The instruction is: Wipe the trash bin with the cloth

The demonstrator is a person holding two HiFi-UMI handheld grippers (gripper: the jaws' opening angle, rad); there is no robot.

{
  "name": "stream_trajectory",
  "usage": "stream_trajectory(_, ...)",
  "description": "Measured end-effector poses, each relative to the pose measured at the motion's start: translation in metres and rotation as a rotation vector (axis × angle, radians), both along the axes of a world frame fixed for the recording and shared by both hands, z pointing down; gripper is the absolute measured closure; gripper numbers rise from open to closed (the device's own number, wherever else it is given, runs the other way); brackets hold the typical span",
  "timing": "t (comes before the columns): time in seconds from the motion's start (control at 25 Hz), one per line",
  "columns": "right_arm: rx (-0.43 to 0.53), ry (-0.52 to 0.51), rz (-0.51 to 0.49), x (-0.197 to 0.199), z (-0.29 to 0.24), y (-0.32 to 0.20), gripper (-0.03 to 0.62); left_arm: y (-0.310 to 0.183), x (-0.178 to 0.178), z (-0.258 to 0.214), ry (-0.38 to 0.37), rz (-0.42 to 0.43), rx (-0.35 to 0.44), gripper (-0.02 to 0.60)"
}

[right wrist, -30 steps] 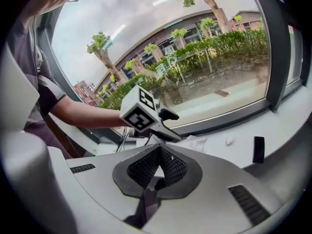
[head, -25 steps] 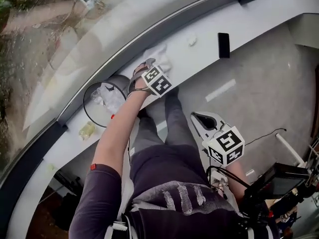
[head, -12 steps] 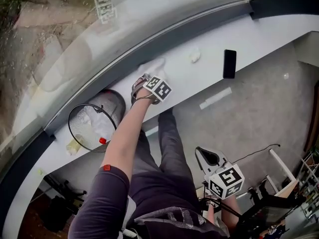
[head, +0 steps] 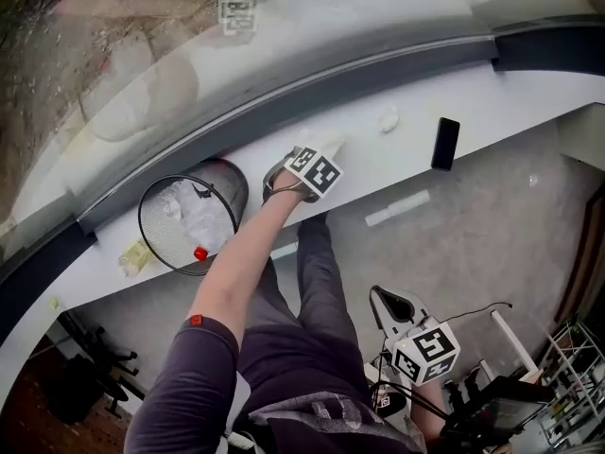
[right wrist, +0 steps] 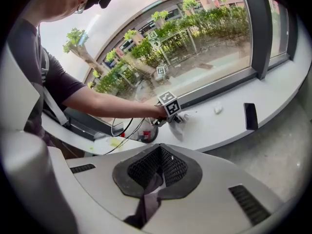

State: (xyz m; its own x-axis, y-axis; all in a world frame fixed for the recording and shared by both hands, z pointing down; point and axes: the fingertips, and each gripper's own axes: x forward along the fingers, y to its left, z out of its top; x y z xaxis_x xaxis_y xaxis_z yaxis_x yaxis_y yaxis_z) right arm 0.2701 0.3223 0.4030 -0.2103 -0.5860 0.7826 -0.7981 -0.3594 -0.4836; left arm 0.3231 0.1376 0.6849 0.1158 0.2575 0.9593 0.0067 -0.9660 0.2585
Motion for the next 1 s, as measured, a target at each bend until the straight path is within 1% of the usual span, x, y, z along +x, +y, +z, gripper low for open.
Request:
stream_trajectory(0.04,0.019,0.025,0.005,0.006,-0.003,-0.004,0.595,0.006,0.007,-0.025,0.068,-0.016,-0.038,0.505)
stream_trajectory(0.12,0.065,0.082,0.028,0.02,-0.008,-0.016,0.595,0.019,0.015,-0.09,0.244,-0.017,-0.114,0.505)
stream_trajectory(0.2,0.12,0.129,0.037,0.03,-0.017,-0.035,0.595,0.019,0.004,-0.16,0.4,-0.026,-0.159,0.505)
stream_trajectory(0.24,0.146,0.15,0.032,0.033,-0.025,-0.046,0.595,0.013,-0.008,-0.191,0.456,-0.051,-0.175,0.505)
stream_trajectory(0.32,0.189,0.18,0.007,0.033,-0.042,-0.069,0.595,-0.007,-0.038,-0.247,0.545,-0.134,-0.193,0.505)
stream_trajectory(0.36,0.207,0.188,-0.014,0.03,-0.049,-0.081,0.595,-0.022,-0.055,-0.272,0.589,-0.188,-0.189,0.505)
stream_trajectory(0.44,0.229,0.195,-0.077,0.017,-0.061,-0.105,0.595,-0.058,-0.092,-0.312,0.67,-0.296,-0.141,0.505)
stream_trajectory(0.52,0.228,0.199,-0.15,-0.009,-0.069,-0.127,0.595,-0.096,-0.138,-0.344,0.72,-0.378,-0.051,0.505)
stream_trajectory(0.64,0.201,0.209,-0.252,-0.051,-0.06,-0.154,0.595,-0.143,-0.211,-0.381,0.758,-0.483,0.093,0.505)
stream_trajectory(0.76,0.126,0.2,-0.33,-0.079,-0.039,-0.174,0.595,-0.171,-0.271,-0.406,0.802,-0.601,0.179,0.505)
stream_trajectory(0.88,0.048,0.187,-0.392,-0.108,-0.016,-0.188,0.595,-0.193,-0.326,-0.407,0.815,-0.685,0.239,0.505)
stream_trajectory(0.92,0.021,0.193,-0.411,-0.112,-0.009,-0.194,0.595,-0.2,-0.342,-0.401,0.809,-0.718,0.258,0.505)
stream_trajectory(1.0,-0.02,0.243,-0.415,-0.108,0.004,-0.206,0.595,-0.216,-0.366,-0.375,0.786,-0.765,0.281,0.505)
